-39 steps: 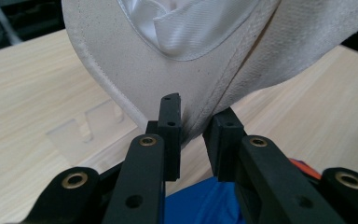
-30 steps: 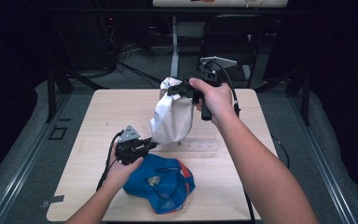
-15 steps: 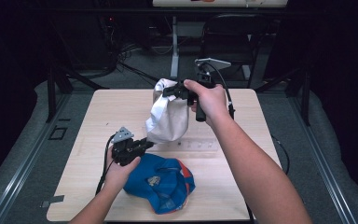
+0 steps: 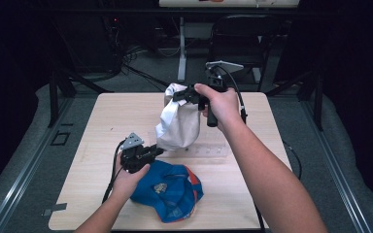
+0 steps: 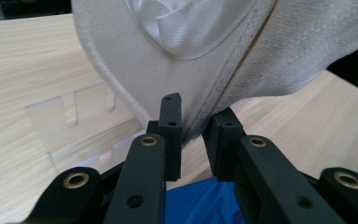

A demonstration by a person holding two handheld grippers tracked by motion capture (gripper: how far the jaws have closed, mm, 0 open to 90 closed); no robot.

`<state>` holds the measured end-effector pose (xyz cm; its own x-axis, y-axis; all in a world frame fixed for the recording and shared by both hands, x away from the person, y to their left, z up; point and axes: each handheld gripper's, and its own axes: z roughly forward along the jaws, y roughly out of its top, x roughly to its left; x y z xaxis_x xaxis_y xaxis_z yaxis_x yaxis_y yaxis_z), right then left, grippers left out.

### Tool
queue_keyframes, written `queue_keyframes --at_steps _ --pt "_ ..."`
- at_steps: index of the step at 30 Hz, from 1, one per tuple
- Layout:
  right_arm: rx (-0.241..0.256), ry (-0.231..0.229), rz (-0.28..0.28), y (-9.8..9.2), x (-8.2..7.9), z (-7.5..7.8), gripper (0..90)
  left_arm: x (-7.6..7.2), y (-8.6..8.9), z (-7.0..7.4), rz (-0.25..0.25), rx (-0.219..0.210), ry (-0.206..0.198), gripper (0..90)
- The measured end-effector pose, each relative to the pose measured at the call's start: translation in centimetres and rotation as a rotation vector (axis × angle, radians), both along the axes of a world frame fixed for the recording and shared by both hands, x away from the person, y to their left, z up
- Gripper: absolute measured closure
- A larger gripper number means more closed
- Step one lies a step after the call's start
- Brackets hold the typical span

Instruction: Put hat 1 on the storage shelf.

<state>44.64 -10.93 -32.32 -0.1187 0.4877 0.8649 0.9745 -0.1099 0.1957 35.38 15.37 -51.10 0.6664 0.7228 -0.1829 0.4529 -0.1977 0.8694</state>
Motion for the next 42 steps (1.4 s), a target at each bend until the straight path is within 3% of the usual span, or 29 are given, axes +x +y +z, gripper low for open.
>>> queue_keyframes --at_steps 3,6,8,17,21,22,23,27,30,31,36,42 --pt "-0.010 -0.001 0.013 0.3 0.0 -0.1 80.3 -0.2 0.2 -0.2 0.023 0.014 0.003 78.6" --pt "-0.009 0.001 0.013 0.6 0.0 -0.2 80.2 -0.3 0.3 -0.5 0.043 0.001 0.008 79.0" --pt "-0.017 -0.002 0.026 1.0 0.0 -0.4 79.8 -0.5 0.4 -0.9 0.072 -0.030 0.017 79.0" --pt "-0.044 -0.008 0.029 1.1 0.1 -0.9 79.4 -0.8 0.3 -1.6 0.103 -0.054 0.025 79.5" --pt "-0.057 -0.001 0.017 0.9 0.2 -1.7 79.7 -0.8 0.7 -2.3 0.135 -0.131 0.064 79.8" --pt "-0.058 0.000 0.013 0.8 0.3 -1.9 79.7 -0.8 0.7 -2.3 0.135 -0.131 0.064 79.8" --pt "-0.066 0.000 0.016 0.6 0.3 -2.1 79.9 -0.8 1.0 -2.5 0.141 -0.169 0.082 79.7" --pt "-0.083 0.013 0.002 0.3 0.5 -2.8 79.9 -0.7 1.2 -3.2 0.145 -0.216 0.113 79.6" --pt "-0.083 0.021 0.001 0.3 0.5 -3.4 80.1 -0.6 1.2 -3.3 0.148 -0.198 0.122 79.6" --pt "-0.093 0.022 0.008 0.3 0.5 -3.5 80.2 -0.6 1.1 -3.5 0.148 -0.166 0.120 79.7" --pt "-0.099 0.037 0.016 0.4 0.5 -4.5 80.3 -0.6 0.8 -3.8 0.145 -0.105 0.111 80.0" --pt "-0.099 0.028 0.009 0.1 0.4 -4.7 76.9 -0.8 0.8 -3.7 0.144 -0.097 0.115 77.6"
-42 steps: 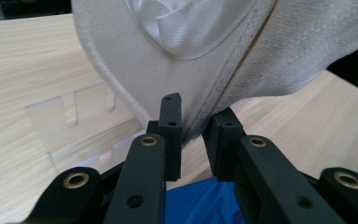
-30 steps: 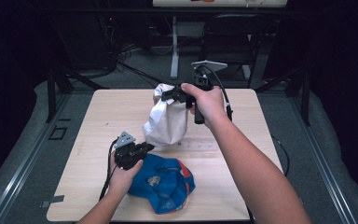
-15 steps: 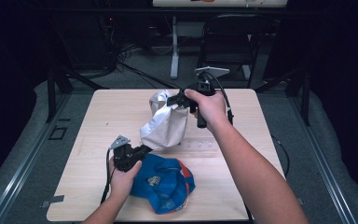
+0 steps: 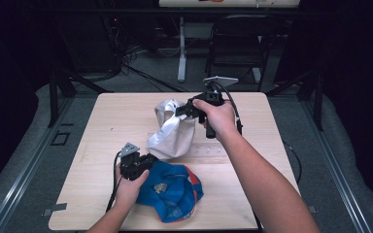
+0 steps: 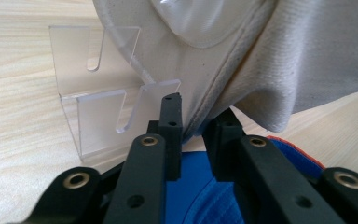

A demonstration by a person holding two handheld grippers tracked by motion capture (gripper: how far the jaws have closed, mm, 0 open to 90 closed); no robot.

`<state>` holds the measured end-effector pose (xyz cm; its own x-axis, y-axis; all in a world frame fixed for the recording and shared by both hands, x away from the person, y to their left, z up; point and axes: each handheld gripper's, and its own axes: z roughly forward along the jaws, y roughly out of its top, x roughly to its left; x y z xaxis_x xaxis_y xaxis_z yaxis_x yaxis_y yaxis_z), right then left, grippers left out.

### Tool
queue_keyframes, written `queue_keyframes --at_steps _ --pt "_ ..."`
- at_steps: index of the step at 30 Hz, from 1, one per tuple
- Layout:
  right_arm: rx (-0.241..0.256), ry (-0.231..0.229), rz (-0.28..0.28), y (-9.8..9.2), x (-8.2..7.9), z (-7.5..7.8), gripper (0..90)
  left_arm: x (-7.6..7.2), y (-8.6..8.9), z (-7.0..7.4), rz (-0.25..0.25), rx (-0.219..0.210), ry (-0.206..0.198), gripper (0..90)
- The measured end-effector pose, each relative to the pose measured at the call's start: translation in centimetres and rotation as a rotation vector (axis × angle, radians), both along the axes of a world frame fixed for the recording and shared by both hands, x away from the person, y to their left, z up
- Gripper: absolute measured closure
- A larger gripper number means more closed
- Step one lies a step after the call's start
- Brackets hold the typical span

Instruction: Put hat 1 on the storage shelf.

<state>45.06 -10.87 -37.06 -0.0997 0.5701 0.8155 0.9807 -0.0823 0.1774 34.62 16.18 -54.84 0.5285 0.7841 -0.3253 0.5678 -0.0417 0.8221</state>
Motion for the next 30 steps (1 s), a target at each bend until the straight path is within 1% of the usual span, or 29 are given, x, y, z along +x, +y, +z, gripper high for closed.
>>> queue_keyframes --at_steps 1,4,5,6,7,8,10,11,12,14,16,17,18,20,21,23,24,25,26,29,30 --pt "0.004 -0.002 -0.003 0.0 -0.1 0.1 74.7 -0.1 0.0 0.1 0.004 0.000 0.000 75.3" --pt "0.002 -0.015 -0.002 -0.2 -0.3 0.4 73.2 -0.2 0.1 0.3 0.008 0.001 0.006 66.3" --pt "-0.021 -0.033 0.009 -0.6 -0.6 0.6 70.2 -0.4 0.2 0.7 0.012 0.037 0.009 63.6" --pt "-0.031 -0.041 -0.001 -0.8 -0.8 0.8 69.5 -0.4 0.2 0.7 0.012 0.037 0.009 62.0" --pt "-0.042 -0.054 -0.001 -1.2 -1.1 1.0 68.7 -0.7 0.3 1.1 0.016 0.050 0.010 61.3" --pt "-0.047 -0.055 -0.001 -1.4 -1.2 1.1 68.0 -0.8 0.4 1.3 0.013 0.062 0.012 60.6" --pt "-0.046 -0.079 -0.023 -2.1 -1.5 1.4 67.2 -1.2 0.6 1.7 0.013 0.079 0.010 59.0" --pt "-0.046 -0.079 -0.023 -2.1 -1.5 1.4 67.2 -1.2 0.6 1.7 0.013 0.079 0.010 58.5" --pt "-0.056 -0.094 -0.034 -3.0 -1.8 1.7 67.1 -1.7 1.0 2.0 0.011 0.097 0.003 57.5" --pt "-0.064 -0.108 -0.042 -3.6 -2.2 1.8 67.0 -2.1 1.5 2.4 0.006 0.115 -0.007 56.9" --pt "-0.075 -0.112 -0.042 -4.2 -2.6 1.8 66.9 -2.5 2.1 2.6 0.012 0.124 -0.010 56.3" --pt "-0.083 -0.121 -0.039 -4.5 -2.9 1.6 66.9 -2.6 2.4 2.6 0.015 0.125 -0.014 55.8" --pt "-0.091 -0.120 -0.039 -4.8 -3.2 1.5 66.8 -2.7 2.7 2.7 0.016 0.122 -0.009 55.7" --pt "-0.107 -0.132 -0.039 -5.3 -3.7 1.1 66.8 -2.7 3.4 2.5 0.028 0.133 -0.001 55.6" --pt "-0.116 -0.131 -0.036 -5.6 -4.0 0.9 66.9 -2.7 3.7 2.3 0.029 0.128 0.006 55.7" --pt "-0.134 -0.145 -0.039 -5.9 -4.5 0.5 66.8 -2.6 4.4 2.0 0.039 0.115 0.020 55.7" --pt "-0.148 -0.147 -0.035 -6.1 -4.8 0.2 66.8 -2.6 4.4 2.0 0.039 0.115 0.020 55.6" --pt "-0.158 -0.146 -0.031 -6.3 -5.1 -0.1 66.6 -2.6 5.1 1.7 0.052 0.114 0.022 55.7" --pt "-0.171 -0.152 -0.028 -6.4 -5.4 -0.3 66.4 -2.6 5.3 1.5 0.062 0.112 0.014 55.7" --pt "-0.195 -0.163 -0.018 -6.5 -6.3 -1.3 66.1 -2.5 6.1 1.1 0.068 0.114 0.020 56.0" --pt "-0.210 -0.163 -0.004 -6.6 -6.7 -1.8 66.1 -2.4 6.3 1.0 0.071 0.110 0.020 56.1"
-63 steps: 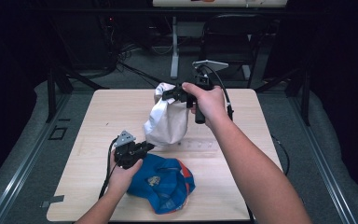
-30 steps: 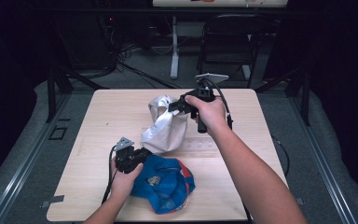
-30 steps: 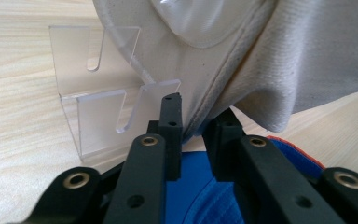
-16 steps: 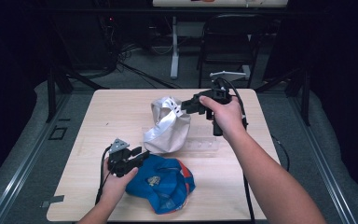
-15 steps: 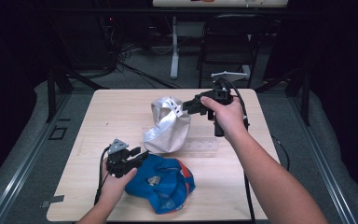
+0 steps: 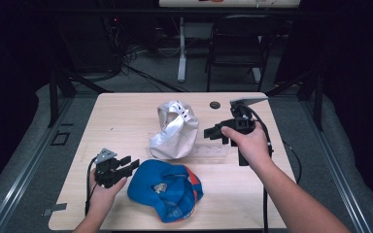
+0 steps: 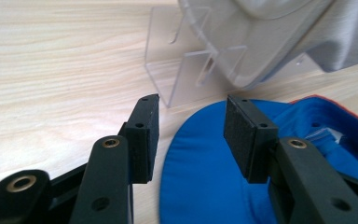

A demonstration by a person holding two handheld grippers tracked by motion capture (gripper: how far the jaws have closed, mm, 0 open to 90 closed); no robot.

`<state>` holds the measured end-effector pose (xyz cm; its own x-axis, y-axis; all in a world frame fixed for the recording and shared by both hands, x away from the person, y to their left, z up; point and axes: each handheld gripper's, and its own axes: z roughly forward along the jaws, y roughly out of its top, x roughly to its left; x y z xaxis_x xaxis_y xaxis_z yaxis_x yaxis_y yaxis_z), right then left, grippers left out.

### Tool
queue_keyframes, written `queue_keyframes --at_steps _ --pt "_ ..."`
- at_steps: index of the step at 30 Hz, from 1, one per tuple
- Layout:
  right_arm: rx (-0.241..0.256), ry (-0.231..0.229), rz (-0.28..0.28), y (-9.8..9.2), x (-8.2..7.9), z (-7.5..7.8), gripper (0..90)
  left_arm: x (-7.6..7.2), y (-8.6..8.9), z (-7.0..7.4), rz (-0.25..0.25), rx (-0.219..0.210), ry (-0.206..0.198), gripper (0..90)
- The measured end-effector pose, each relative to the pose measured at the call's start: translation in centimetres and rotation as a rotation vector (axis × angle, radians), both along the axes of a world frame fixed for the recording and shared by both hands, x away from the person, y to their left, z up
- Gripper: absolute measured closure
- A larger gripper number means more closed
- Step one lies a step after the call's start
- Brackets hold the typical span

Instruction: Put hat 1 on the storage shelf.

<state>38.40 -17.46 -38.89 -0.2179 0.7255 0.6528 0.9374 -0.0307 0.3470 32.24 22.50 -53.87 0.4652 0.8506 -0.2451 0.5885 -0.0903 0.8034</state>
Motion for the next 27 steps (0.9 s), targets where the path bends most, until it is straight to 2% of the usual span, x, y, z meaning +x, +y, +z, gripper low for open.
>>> queue_keyframes --at_steps 5,8,13,14,15,16,21,22,23,24,25,27 --pt "-0.042 0.018 0.027 0.2 -1.5 -3.0 66.0 0.1 0.8 -0.1 0.011 -0.008 -0.004 55.9" --pt "-0.072 0.014 0.040 0.3 -2.2 -4.7 65.8 0.1 0.8 -0.5 0.002 0.009 0.005 55.4" --pt "-0.089 0.025 0.047 0.4 -3.1 -6.9 65.7 0.2 0.6 -0.7 -0.008 0.027 -0.002 54.4" --pt "-0.089 0.025 0.047 0.4 -3.1 -6.9 65.7 0.2 0.6 -0.7 -0.008 0.027 -0.002 54.0" --pt "-0.098 0.027 0.050 0.7 -3.5 -7.8 65.7 0.1 0.7 -0.6 -0.017 0.035 0.004 53.9" --pt "-0.104 0.026 0.064 0.7 -3.6 -8.0 65.7 0.1 0.6 -0.7 -0.013 0.032 -0.004 53.8" --pt "-0.141 0.011 0.103 2.0 -4.9 -10.0 64.9 0.1 0.6 -0.8 -0.015 0.034 -0.002 52.7" --pt "-0.141 0.011 0.103 2.0 -4.9 -10.0 64.9 0.1 0.6 -0.8 -0.015 0.034 -0.002 52.5" --pt "-0.172 0.014 0.129 2.7 -5.3 -10.8 64.5 0.1 0.5 -0.8 -0.020 0.035 0.000 52.3" --pt "-0.172 0.014 0.129 2.7 -5.3 -10.8 64.5 0.1 0.5 -0.8 -0.020 0.035 0.000 52.2" --pt "-0.196 0.033 0.144 3.1 -5.5 -11.3 63.8 0.1 0.4 -0.9 -0.018 0.033 -0.004 52.1" --pt "-0.215 0.018 0.148 3.6 -5.7 -12.1 62.8 0.1 0.4 -0.9 -0.028 0.040 0.005 52.0"
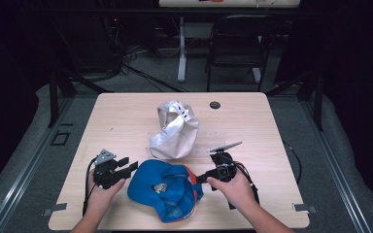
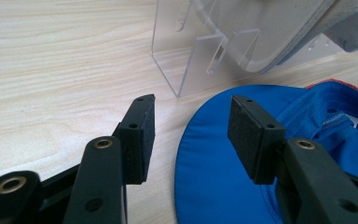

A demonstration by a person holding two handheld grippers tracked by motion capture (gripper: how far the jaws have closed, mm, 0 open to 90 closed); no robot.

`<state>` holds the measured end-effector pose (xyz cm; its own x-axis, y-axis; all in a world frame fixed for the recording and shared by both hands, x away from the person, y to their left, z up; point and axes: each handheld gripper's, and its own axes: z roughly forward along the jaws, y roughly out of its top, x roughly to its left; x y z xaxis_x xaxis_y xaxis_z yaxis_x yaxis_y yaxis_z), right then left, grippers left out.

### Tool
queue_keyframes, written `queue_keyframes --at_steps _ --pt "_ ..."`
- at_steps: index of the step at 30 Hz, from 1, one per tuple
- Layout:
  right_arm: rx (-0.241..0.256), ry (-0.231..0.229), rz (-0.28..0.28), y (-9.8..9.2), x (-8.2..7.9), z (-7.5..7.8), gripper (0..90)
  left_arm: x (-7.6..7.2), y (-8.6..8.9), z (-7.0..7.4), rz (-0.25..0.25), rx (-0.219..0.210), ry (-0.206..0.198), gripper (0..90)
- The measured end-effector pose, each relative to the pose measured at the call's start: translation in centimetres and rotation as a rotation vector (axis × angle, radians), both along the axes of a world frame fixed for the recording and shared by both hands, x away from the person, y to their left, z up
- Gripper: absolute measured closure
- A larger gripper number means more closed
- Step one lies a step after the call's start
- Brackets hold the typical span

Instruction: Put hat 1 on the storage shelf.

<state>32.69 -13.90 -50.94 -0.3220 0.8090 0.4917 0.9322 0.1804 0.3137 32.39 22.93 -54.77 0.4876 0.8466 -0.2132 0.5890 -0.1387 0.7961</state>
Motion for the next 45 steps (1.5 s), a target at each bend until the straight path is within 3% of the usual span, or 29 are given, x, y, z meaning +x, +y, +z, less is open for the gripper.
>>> queue_keyframes --at_steps 7,14,17,19,20,23,28,32,35,40,43,44,45 --pt "-0.009 0.023 0.024 1.1 -0.3 -1.3 59.0 0.1 0.0 -0.2 -0.001 -0.006 0.008 52.0" --pt "-0.056 -0.043 0.038 2.8 -0.6 -2.4 55.8 0.1 0.0 -0.2 0.001 -0.008 0.008 52.0" --pt "-0.118 -0.059 0.053 3.1 -0.6 -2.4 63.0 0.1 0.1 -0.2 0.011 -0.013 0.004 51.9" --pt "-0.143 -0.032 0.051 2.9 -0.6 -2.2 71.6 0.1 0.1 -0.2 0.012 -0.009 0.006 51.9" --pt "-0.152 -0.049 0.056 2.6 -0.4 -2.2 77.4 0.1 0.2 -0.2 0.004 -0.006 0.012 51.9" --pt "-0.138 -0.061 0.038 2.1 -0.2 -1.9 83.6 0.1 0.0 -0.3 -0.002 -0.010 0.009 51.9" --pt "-0.133 -0.063 0.009 0.7 0.7 -1.2 85.4 0.0 -0.4 -0.3 -0.023 -0.016 0.006 52.0" --pt "-0.161 -0.065 -0.006 -0.4 1.8 -0.7 85.8 -0.1 -0.5 -0.3 -0.037 -0.003 0.018 52.0" --pt "-0.169 -0.021 0.001 -1.3 2.7 -0.5 85.7 0.0 -0.7 -0.4 -0.038 -0.012 0.015 52.0" --pt "-0.169 -0.010 -0.045 -2.9 3.9 -0.2 85.7 0.0 -0.8 -0.5 -0.042 -0.011 0.019 52.0" --pt "-0.141 -0.036 -0.134 -4.5 4.6 -0.2 85.7 0.0 -0.8 -0.5 -0.049 -0.010 0.027 52.0" --pt "-0.146 -0.024 -0.129 -4.9 4.7 -0.2 83.4 0.0 -0.8 -0.5 -0.050 -0.007 0.030 52.0" --pt "-0.117 -0.025 -0.151 -5.1 4.7 -0.4 80.9 0.0 -0.8 -0.5 -0.050 -0.007 0.030 52.0"
